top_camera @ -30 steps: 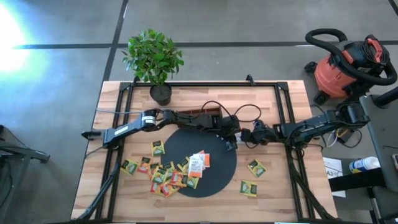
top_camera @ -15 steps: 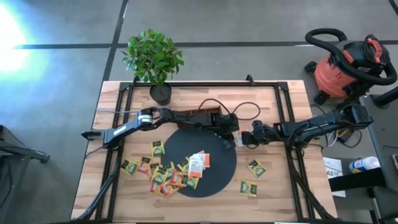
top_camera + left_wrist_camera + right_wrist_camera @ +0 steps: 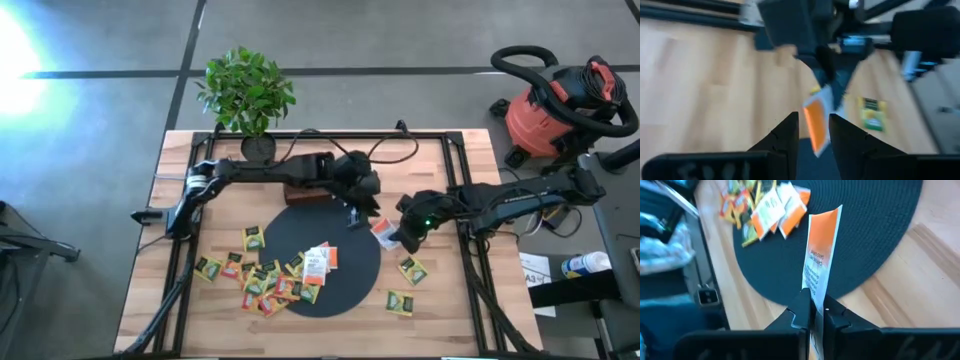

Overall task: Pick & Place Tea
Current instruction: Put the white tea bag into the right slot of the wooden organizer

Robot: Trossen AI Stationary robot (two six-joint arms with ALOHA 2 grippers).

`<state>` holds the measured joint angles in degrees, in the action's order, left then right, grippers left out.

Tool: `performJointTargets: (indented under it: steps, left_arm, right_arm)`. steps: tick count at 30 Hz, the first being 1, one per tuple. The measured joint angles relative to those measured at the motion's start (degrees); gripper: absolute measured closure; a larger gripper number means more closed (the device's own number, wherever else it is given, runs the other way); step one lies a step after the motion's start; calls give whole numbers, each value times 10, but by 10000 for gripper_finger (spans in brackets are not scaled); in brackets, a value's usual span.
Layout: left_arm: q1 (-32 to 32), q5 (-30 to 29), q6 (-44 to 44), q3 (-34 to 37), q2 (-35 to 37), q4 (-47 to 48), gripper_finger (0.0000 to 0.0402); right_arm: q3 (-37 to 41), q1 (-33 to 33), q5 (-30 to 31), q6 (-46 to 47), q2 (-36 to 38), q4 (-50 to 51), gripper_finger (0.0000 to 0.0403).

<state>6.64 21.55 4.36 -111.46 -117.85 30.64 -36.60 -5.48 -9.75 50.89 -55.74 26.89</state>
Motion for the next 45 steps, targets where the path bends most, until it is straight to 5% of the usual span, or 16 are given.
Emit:
performJointTargets:
  steps: [5, 15, 28, 45]
  left_arm:
    - [10, 141, 20, 11, 1, -21, 319]
    - [-3, 146, 17, 12, 1, -32, 319]
    - [-4, 160, 14, 50, 0, -20, 319]
    - [-29, 165, 15, 49, 2, -11, 319]
  right_arm:
    - [-59, -12, -26, -23, -50, 29, 394]
    - [-125, -13, -36, -62, -143, 31, 394]
    - [-238, -15, 0, -106, -169, 138, 394]
    - [-270, -14, 25, -111, -170, 209, 395]
